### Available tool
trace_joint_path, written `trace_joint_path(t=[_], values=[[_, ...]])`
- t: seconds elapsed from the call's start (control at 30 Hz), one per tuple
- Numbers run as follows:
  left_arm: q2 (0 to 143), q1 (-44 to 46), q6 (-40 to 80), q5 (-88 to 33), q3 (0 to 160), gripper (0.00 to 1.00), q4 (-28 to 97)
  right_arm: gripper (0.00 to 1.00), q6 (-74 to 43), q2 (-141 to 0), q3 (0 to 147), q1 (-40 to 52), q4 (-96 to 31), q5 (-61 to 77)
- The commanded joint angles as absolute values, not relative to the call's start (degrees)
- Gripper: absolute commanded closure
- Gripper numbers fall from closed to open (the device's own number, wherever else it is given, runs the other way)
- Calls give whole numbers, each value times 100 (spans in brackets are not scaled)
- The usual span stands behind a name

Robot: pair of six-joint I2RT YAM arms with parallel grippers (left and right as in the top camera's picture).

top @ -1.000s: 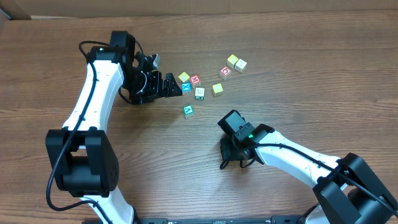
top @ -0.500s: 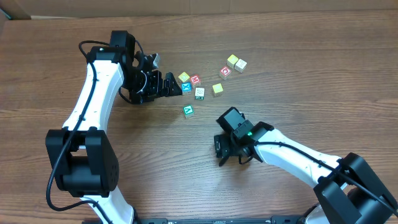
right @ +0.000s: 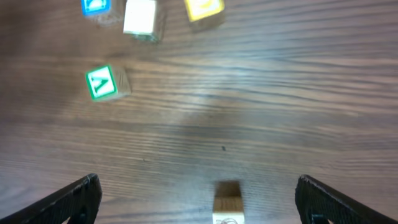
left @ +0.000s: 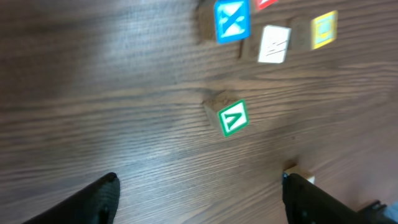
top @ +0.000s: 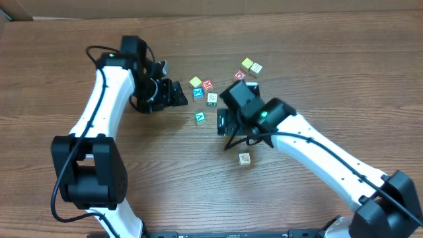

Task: Flip 3 blocks
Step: 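Grasp the green V block with the left gripper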

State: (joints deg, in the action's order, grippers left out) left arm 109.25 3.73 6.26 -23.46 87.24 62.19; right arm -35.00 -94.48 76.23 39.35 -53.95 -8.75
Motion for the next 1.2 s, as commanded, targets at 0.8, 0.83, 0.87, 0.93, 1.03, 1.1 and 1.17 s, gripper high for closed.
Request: trace_joint_path(t=[0.8,0.83,0.87,0.93,1.03,1.1,1.17], values=[[10943,1946,4338,-1052,7883,26,5293,0,-2526,-9247,8396,1815,-6810,226],[10978,1997,4431,-1037,7883,27,5242,0,-2526,-9247,8394,1815,-6810,255],[11008,2049,4469,-1033,7883,27,5172,0,-2528,-9247,8394,1815,-6810,274],[11118,2139,4486,-967,7883,28,5063,0,-2526,-9247,8381,1815,-6816,272],[11321,2178,4480,-840,7883,28,5004,0,-2523,-9247,8307,1815,-6829,274],[11485,2176,4403,-819,7883,31,4958,0,-2521,-9247,8228,1815,-6827,272],[11638,2171,4342,-801,7885,35,4936,0,-2523,-9247,8119,1815,-6796,272]])
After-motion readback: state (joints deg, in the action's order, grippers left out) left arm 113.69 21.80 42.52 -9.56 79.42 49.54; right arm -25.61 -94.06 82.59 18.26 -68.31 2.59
